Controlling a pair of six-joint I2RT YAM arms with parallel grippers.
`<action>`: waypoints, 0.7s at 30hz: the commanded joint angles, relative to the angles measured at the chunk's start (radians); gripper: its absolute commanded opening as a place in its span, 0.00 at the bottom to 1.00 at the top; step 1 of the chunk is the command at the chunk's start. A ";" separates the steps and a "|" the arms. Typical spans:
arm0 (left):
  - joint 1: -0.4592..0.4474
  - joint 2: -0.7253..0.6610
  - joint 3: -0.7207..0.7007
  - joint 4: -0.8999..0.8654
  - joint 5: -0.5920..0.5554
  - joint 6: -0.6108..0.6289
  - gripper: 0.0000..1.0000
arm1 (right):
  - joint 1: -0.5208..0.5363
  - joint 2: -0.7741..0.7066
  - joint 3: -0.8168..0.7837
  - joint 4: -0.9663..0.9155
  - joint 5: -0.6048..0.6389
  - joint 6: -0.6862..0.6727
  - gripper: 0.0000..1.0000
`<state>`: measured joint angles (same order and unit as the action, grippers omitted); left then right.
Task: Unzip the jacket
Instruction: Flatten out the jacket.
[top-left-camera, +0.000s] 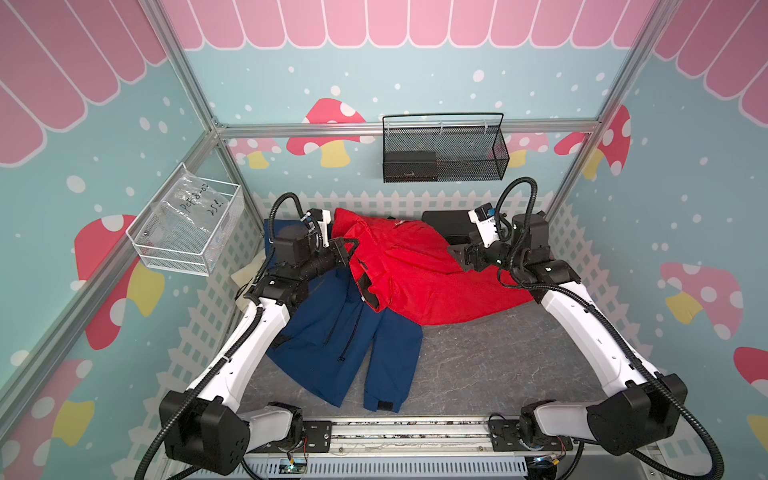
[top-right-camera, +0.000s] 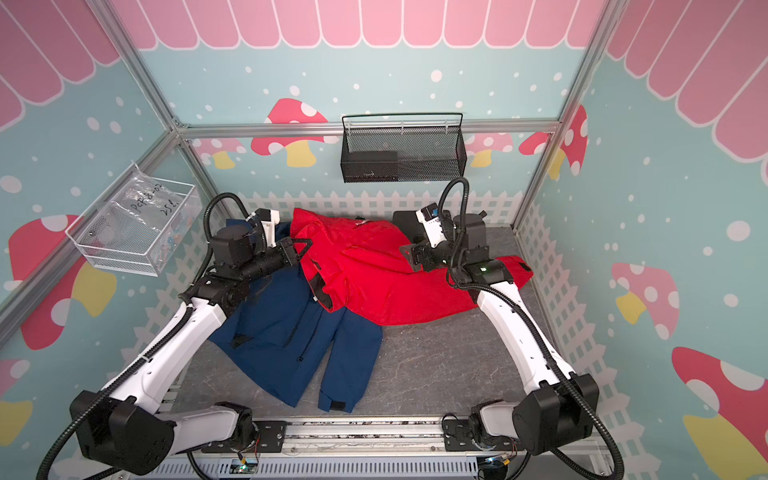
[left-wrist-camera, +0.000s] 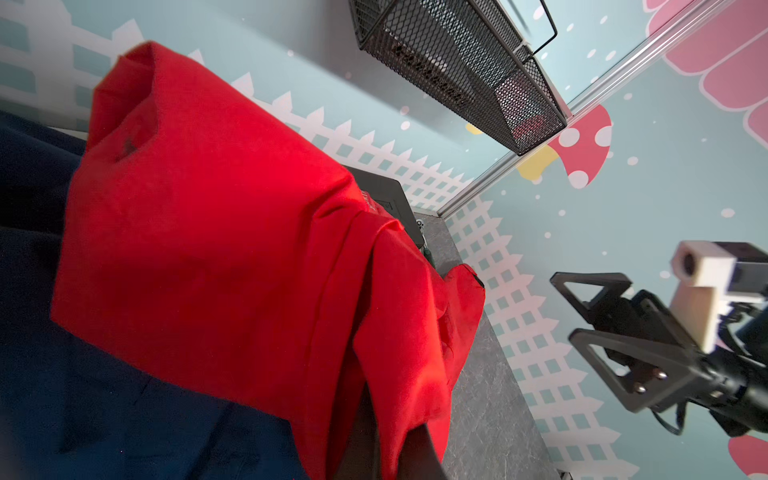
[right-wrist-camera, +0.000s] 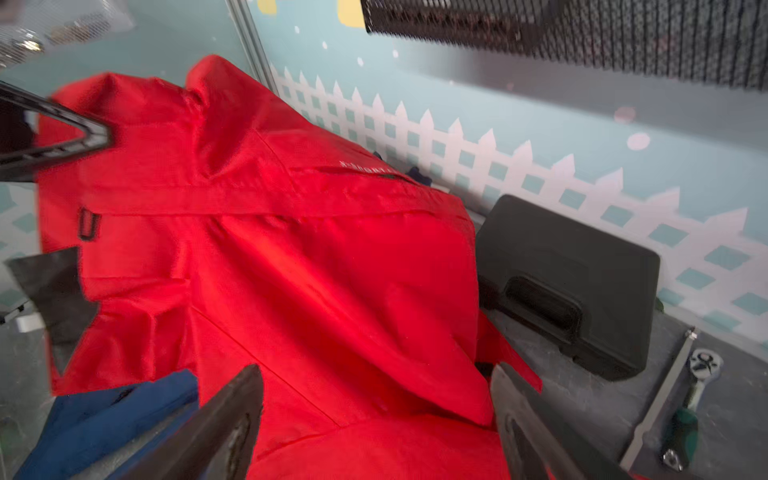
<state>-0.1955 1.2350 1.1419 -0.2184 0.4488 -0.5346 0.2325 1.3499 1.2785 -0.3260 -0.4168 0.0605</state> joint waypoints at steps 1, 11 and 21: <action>0.034 -0.052 -0.014 -0.099 -0.026 0.016 0.00 | -0.048 0.040 -0.015 -0.010 -0.030 0.033 0.88; 0.168 -0.107 -0.052 -0.265 -0.042 0.045 0.00 | -0.056 0.149 -0.130 0.128 -0.237 0.112 0.86; 0.210 -0.088 -0.011 -0.313 -0.026 0.077 0.00 | -0.034 0.204 -0.231 0.195 -0.304 -0.167 0.74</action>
<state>0.0013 1.1572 1.0946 -0.5194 0.4236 -0.4816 0.1825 1.5398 1.0649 -0.1883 -0.6834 0.0254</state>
